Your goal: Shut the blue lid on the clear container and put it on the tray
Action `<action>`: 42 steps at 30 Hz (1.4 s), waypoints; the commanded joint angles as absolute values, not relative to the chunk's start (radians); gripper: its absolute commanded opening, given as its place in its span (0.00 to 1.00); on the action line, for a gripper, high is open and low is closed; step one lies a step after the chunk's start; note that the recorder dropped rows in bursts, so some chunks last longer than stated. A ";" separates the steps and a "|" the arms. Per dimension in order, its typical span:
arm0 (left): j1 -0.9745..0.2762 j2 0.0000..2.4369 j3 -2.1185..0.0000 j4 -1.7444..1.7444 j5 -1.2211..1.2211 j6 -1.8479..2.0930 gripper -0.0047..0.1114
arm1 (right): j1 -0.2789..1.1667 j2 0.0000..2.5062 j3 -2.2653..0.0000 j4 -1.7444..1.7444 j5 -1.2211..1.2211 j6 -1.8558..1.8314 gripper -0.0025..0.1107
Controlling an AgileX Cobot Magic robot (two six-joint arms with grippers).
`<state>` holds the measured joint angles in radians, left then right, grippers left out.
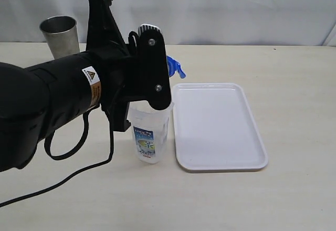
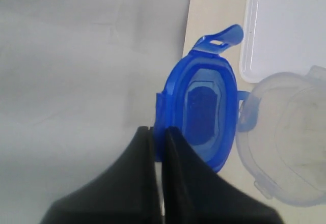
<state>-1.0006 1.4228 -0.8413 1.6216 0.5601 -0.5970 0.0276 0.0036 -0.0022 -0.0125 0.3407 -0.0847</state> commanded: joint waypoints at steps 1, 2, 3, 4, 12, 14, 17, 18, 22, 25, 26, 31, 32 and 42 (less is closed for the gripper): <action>-1.006 1.414 -0.838 1.591 0.558 -0.611 0.04 | 0.025 0.000 0.000 -0.012 0.341 -0.082 0.06; -1.006 1.414 -0.838 1.575 0.551 -0.611 0.04 | 0.025 0.000 0.000 -0.012 0.341 -0.082 0.06; -1.006 1.414 -0.838 1.568 0.548 -0.609 0.04 | 0.025 0.000 0.000 -0.012 0.341 -0.082 0.06; -1.006 1.414 -0.833 1.567 0.548 -0.609 0.04 | 0.025 0.000 0.000 -0.012 0.341 -0.082 0.06; -1.006 1.414 -0.794 1.576 0.537 -0.609 0.04 | 0.025 0.000 0.000 -0.012 0.341 -0.082 0.06; -1.006 1.414 -0.793 1.574 0.533 -0.609 0.04 | 0.025 0.000 0.000 -0.012 0.341 -0.082 0.06; -1.006 1.414 -0.793 1.574 0.508 -0.609 0.04 | 0.025 0.000 0.000 -0.012 0.341 -0.082 0.06; -1.006 1.414 -0.793 1.574 0.501 -0.609 0.04 | 0.025 0.000 0.000 -0.012 0.341 -0.082 0.06; -1.007 1.414 -0.793 1.553 0.499 -0.605 0.04 | 0.025 0.000 0.000 -0.012 0.341 -0.082 0.06; -1.007 1.414 -0.793 1.525 0.503 -0.592 0.04 | 0.025 0.000 0.000 -0.012 0.341 -0.082 0.06; -1.010 1.414 -0.792 1.521 0.503 -0.590 0.04 | 0.025 0.000 0.000 -0.012 0.341 -0.082 0.06; -1.012 1.414 -0.792 1.495 0.498 -0.576 0.04 | 0.025 0.000 0.000 -0.012 0.341 -0.082 0.06; -1.012 1.414 -0.792 1.489 0.498 -0.576 0.04 | 0.025 0.000 0.000 -0.012 0.341 -0.082 0.06; -1.012 1.414 -0.792 1.419 0.460 -0.517 0.04 | 0.025 0.000 0.000 -0.012 0.341 -0.082 0.06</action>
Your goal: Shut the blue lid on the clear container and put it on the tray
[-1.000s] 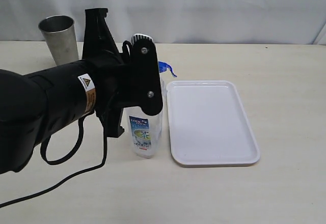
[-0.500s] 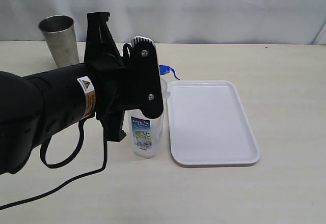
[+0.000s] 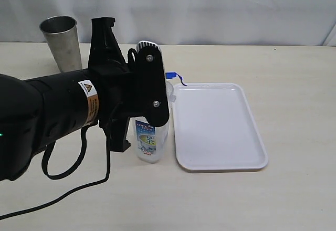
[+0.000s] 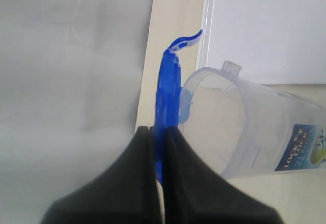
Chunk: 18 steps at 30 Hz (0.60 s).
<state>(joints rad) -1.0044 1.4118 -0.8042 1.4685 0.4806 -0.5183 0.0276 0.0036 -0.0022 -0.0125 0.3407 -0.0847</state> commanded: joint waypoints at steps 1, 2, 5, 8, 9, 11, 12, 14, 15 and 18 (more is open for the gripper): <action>-1.012 1.414 -0.792 1.417 0.460 -0.517 0.04 | 0.025 0.000 0.000 -0.012 0.341 -0.082 0.06; -1.012 1.414 -0.792 1.411 0.460 -0.517 0.04 | 0.025 0.000 0.000 -0.012 0.341 -0.082 0.06; -1.012 1.414 -0.792 1.386 0.458 -0.498 0.04 | 0.025 0.000 0.000 -0.012 0.341 -0.082 0.06; -1.012 1.414 -0.792 1.340 0.458 -0.455 0.04 | 0.025 0.000 0.000 -0.012 0.341 -0.082 0.06; -1.012 1.414 -0.792 1.333 0.458 -0.443 0.04 | 0.025 0.000 0.000 -0.012 0.341 -0.082 0.06; -1.012 1.414 -0.792 1.322 0.458 -0.434 0.04 | 0.025 0.000 0.000 -0.012 0.341 -0.082 0.06; -1.012 1.414 -0.792 1.322 0.461 -0.434 0.04 | 0.025 0.000 0.000 -0.012 0.341 -0.082 0.06; -1.012 1.414 -0.792 1.322 0.461 -0.434 0.04 | 0.025 0.000 0.000 -0.012 0.341 -0.082 0.06; -1.012 1.414 -0.792 1.315 0.461 -0.434 0.04 | 0.025 0.000 0.000 -0.012 0.341 -0.082 0.06; -1.012 1.414 -0.792 1.242 0.461 -0.362 0.04 | 0.025 0.000 0.000 -0.012 0.341 -0.082 0.06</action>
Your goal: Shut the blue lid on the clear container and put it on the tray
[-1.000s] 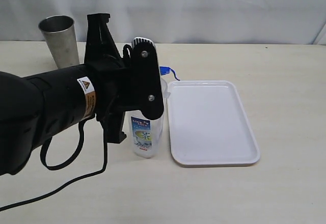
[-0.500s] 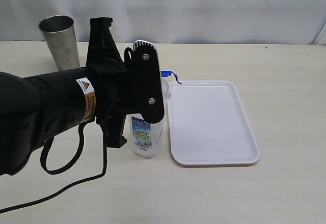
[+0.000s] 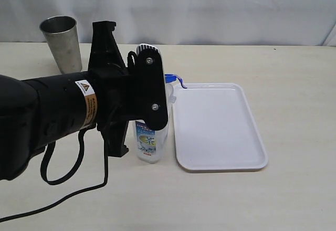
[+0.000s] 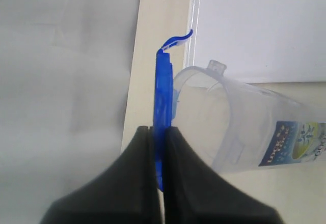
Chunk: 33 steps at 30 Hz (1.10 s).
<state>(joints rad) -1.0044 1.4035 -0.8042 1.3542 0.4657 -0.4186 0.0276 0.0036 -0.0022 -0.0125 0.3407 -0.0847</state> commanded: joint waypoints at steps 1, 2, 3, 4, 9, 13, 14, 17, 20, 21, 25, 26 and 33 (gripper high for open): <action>-1.012 1.414 -0.792 1.219 0.466 -0.335 0.04 | 0.025 0.000 0.000 -0.012 0.341 -0.082 0.06; -1.012 1.414 -0.792 1.210 0.472 -0.329 0.04 | 0.025 0.000 0.000 -0.012 0.341 -0.082 0.06; -1.012 1.414 -0.792 1.210 0.472 -0.329 0.04 | 0.025 0.000 0.000 -0.012 0.341 -0.082 0.06; -1.012 1.414 -0.792 1.210 0.472 -0.329 0.04 | 0.025 0.000 0.000 -0.012 0.341 -0.082 0.06; -1.012 1.414 -0.792 1.179 0.479 -0.280 0.04 | 0.025 0.000 0.000 -0.012 0.341 -0.082 0.06; -1.012 1.414 -0.792 1.158 0.479 -0.258 0.04 | 0.025 0.000 0.000 -0.012 0.341 -0.082 0.06; -1.012 1.414 -0.792 1.158 0.479 -0.258 0.04 | 0.025 0.000 0.000 -0.012 0.341 -0.082 0.06; -1.012 1.414 -0.792 1.146 0.482 -0.258 0.04 | 0.025 0.000 0.000 -0.012 0.341 -0.082 0.06; -1.012 1.414 -0.792 1.133 0.477 -0.254 0.04 | 0.025 0.000 0.000 -0.012 0.341 -0.082 0.06; -1.012 1.414 -0.792 1.118 0.478 -0.238 0.04 | 0.025 0.000 0.000 -0.012 0.341 -0.082 0.06; -1.012 1.414 -0.792 1.022 0.480 -0.131 0.04 | 0.025 0.000 0.000 -0.012 0.341 -0.082 0.06; -1.012 1.414 -0.792 1.010 0.480 -0.126 0.04 | 0.025 0.000 0.000 -0.012 0.341 -0.082 0.06; -1.012 1.414 -0.792 1.008 0.484 -0.096 0.04 | 0.025 0.000 0.000 -0.012 0.341 -0.082 0.06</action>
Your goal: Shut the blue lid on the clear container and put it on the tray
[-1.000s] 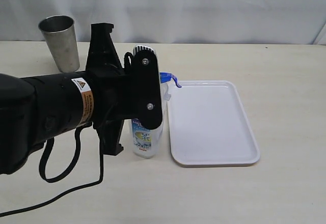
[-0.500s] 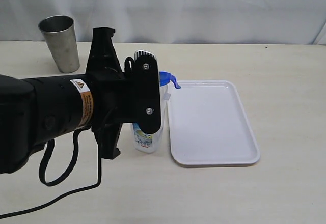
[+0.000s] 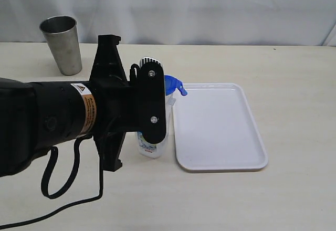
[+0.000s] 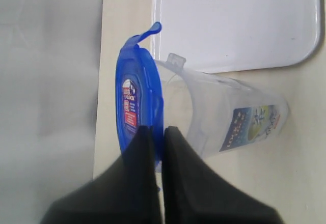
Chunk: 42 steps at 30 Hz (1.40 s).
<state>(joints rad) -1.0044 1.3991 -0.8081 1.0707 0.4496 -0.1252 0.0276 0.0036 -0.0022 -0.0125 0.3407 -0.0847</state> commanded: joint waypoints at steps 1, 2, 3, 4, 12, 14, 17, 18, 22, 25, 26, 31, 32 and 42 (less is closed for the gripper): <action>-1.012 1.414 -0.792 1.008 0.487 -0.092 0.04 | 0.025 0.000 0.000 -0.012 0.341 -0.082 0.06; -1.012 1.414 -0.792 1.008 0.487 -0.084 0.04 | 0.025 0.000 0.000 -0.012 0.341 -0.082 0.06; -1.012 1.414 -0.792 1.008 0.487 -0.078 0.04 | 0.025 0.000 0.000 -0.012 0.341 -0.082 0.06; -1.012 1.414 -0.792 1.008 0.487 -0.078 0.04 | 0.025 0.000 0.000 -0.012 0.341 -0.082 0.06; -1.012 1.414 -0.792 1.008 0.515 -0.013 0.04 | 0.025 0.000 0.000 -0.012 0.341 -0.082 0.06; -1.012 1.414 -0.792 1.017 0.515 0.000 0.04 | 0.025 0.000 0.000 -0.012 0.341 -0.082 0.06; -1.012 1.414 -0.792 1.065 0.513 0.000 0.04 | 0.025 0.000 0.000 -0.012 0.341 -0.082 0.06; -1.012 1.414 -0.792 1.074 0.513 0.000 0.04 | 0.025 0.000 0.000 -0.012 0.341 -0.082 0.06; -1.012 1.414 -0.792 1.088 0.510 -0.006 0.04 | 0.025 0.000 0.000 -0.012 0.341 -0.082 0.06; -1.012 1.414 -0.792 1.088 0.507 -0.035 0.04 | 0.025 0.000 0.000 -0.012 0.341 -0.082 0.06; -1.012 1.414 -0.792 1.088 0.504 -0.049 0.04 | 0.025 0.000 0.000 -0.012 0.341 -0.082 0.06; -1.012 1.414 -0.792 1.090 0.487 -0.161 0.04 | 0.025 0.000 0.000 -0.012 0.341 -0.082 0.06; -1.012 1.414 -0.792 1.090 0.487 -0.166 0.04 | 0.025 0.000 0.000 -0.012 0.341 -0.082 0.06; -1.012 1.414 -0.851 1.169 0.495 -0.166 0.04 | 0.025 0.000 0.000 -0.012 0.341 -0.082 0.06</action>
<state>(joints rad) -1.0044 1.4010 -0.8450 1.1628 0.4746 -0.1522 0.0276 0.0036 -0.0022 -0.0125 0.3407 -0.0847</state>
